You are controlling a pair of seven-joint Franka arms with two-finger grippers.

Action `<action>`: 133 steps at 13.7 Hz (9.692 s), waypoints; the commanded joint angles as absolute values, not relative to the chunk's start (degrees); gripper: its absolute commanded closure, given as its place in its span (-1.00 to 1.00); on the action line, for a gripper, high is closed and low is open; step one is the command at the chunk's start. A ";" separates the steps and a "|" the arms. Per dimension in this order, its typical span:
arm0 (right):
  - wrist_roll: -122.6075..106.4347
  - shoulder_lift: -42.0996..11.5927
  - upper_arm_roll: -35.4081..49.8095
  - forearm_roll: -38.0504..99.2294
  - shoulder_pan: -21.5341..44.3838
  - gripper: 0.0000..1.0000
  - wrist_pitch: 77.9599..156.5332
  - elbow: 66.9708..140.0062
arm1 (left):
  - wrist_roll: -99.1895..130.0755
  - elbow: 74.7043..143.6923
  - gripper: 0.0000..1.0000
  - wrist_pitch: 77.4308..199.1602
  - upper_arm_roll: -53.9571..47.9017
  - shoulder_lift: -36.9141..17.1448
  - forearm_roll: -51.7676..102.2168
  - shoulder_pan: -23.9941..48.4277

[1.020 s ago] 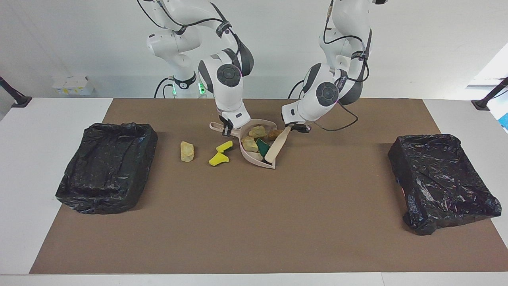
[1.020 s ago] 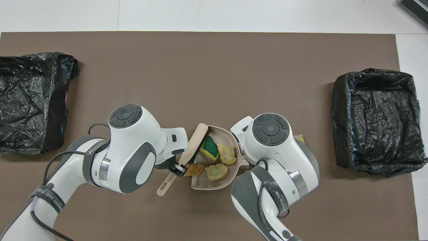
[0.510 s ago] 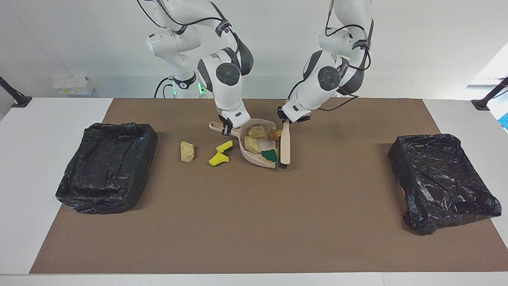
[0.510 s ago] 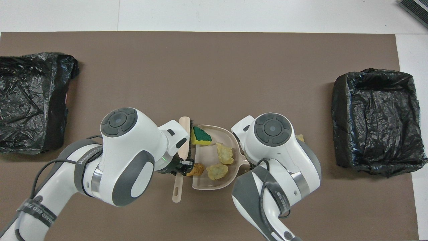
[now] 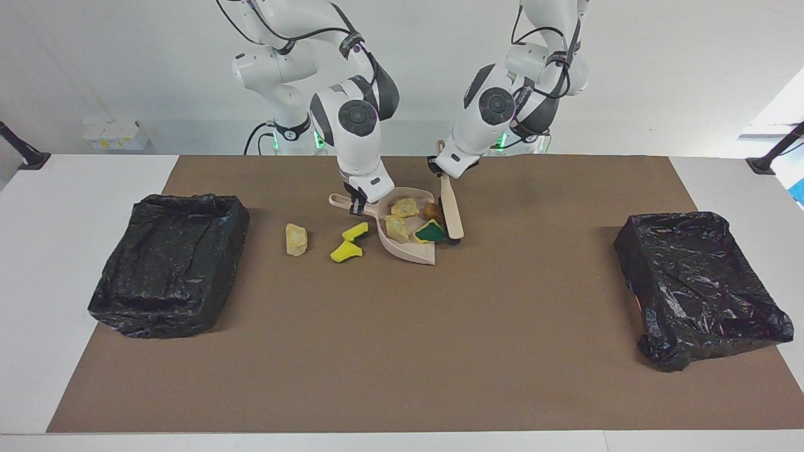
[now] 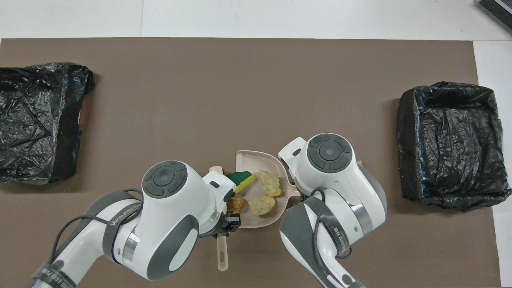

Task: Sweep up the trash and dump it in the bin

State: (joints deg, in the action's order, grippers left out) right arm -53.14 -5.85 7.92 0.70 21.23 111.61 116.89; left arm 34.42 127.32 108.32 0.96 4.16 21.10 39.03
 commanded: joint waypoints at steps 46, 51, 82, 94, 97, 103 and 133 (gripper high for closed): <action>-80.94 -1.59 8.00 14.68 4.83 1.00 106.70 112.40 | 57.04 139.03 1.00 121.89 -9.13 12.92 11.69 48.52; -83.06 0.25 7.91 13.62 5.53 1.00 110.54 116.00 | 57.04 141.94 1.00 126.47 -9.58 12.57 11.78 50.10; -55.99 -2.99 7.82 3.43 16.79 1.00 129.02 125.95 | 46.32 131.48 1.00 136.93 -9.75 -1.76 12.57 40.52; -57.74 -3.69 7.82 -2.46 14.59 -0.14 129.11 125.77 | 46.49 125.62 1.00 126.43 -9.49 -1.58 12.57 39.99; -57.92 -3.78 7.82 -2.46 14.59 -0.05 129.29 126.03 | 47.19 124.10 1.00 121.12 -9.49 -0.88 12.57 39.99; -65.79 -4.57 8.00 -3.43 14.41 1.00 123.23 122.52 | 49.73 125.59 1.00 112.25 -9.49 3.41 12.57 40.69; -75.51 -3.77 7.82 17.67 10.97 1.00 136.31 127.35 | 35.52 137.81 1.00 132.27 -9.58 5.01 12.57 30.50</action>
State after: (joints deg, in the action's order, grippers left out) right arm -77.99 -2.19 7.67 16.87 8.31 133.40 126.34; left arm 37.46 137.58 129.99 -9.12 5.15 12.62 31.33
